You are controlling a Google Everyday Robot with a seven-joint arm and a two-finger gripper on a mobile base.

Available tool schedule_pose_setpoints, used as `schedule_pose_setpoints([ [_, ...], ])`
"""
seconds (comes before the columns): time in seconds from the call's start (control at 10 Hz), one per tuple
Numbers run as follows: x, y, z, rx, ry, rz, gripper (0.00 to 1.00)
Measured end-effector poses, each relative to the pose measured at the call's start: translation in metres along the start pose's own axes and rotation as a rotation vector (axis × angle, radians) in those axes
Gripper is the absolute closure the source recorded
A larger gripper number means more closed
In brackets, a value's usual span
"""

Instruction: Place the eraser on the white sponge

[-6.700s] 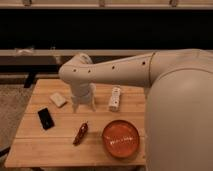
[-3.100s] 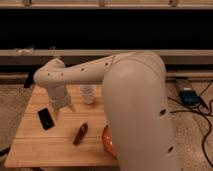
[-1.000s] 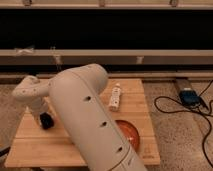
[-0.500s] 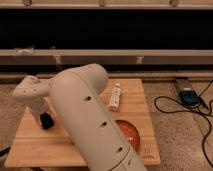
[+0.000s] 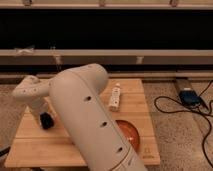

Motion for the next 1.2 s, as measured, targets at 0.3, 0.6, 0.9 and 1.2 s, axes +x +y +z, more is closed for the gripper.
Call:
schedule_pose_setpoints([
  [0.3, 0.0, -0.0001, 0.0, 0.0, 0.0, 0.0, 0.35],
  [0.6, -0.0001, -0.0002, -0.0002, 0.0, 0.0, 0.0, 0.35],
  [0.9, 0.0006, -0.0024, 0.0005, 0.001, 0.0, 0.0, 0.35],
  [1.2, -0.0079, -0.0084, 0.0039, -0.013, -0.027, 0.001, 0.35],
])
